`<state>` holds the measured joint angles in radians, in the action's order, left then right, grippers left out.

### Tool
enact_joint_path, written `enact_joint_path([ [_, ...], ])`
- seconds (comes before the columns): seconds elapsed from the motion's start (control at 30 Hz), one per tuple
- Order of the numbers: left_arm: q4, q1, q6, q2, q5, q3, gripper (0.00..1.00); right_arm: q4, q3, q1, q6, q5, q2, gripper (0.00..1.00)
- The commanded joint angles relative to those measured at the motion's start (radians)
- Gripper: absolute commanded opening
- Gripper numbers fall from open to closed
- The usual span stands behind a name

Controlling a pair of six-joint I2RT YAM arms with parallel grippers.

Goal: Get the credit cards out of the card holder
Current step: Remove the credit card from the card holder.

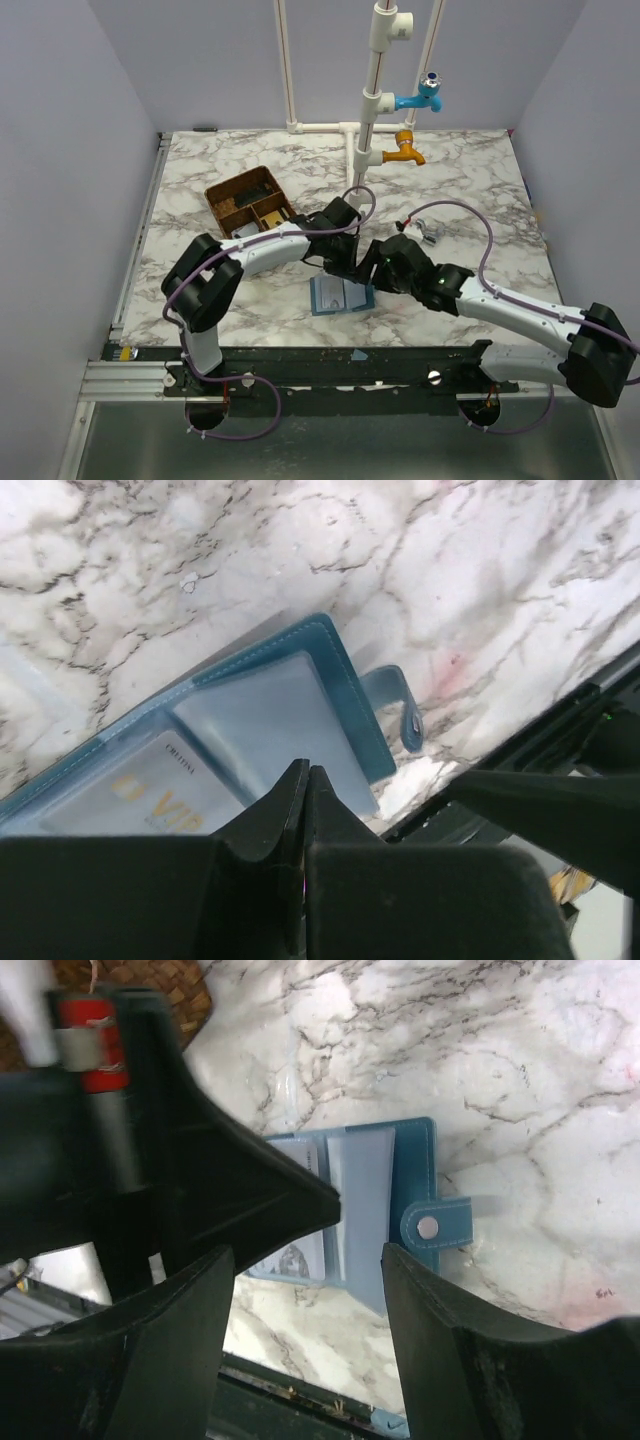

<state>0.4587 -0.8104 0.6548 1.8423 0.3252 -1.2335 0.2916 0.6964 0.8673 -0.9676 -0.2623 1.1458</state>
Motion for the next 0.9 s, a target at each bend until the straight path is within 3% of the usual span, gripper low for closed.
enact_joint_path([
  [0.0,-0.014,0.032,-0.012,-0.111,-0.029,0.033,0.02,-0.086,-0.018,0.003,0.006,0.106,0.051,0.63],
  [0.4,-0.077,0.091,0.024,-0.31,-0.093,0.266,0.02,-0.187,0.007,0.003,0.0,0.245,0.149,0.58],
  [0.7,-0.174,0.128,0.057,-0.487,-0.039,0.471,0.03,-0.274,0.02,0.002,-0.041,0.289,0.269,0.56],
  [0.87,-0.267,0.157,0.067,-0.485,-0.001,0.545,0.03,-0.359,-0.01,0.002,-0.055,0.299,0.312,0.54],
])
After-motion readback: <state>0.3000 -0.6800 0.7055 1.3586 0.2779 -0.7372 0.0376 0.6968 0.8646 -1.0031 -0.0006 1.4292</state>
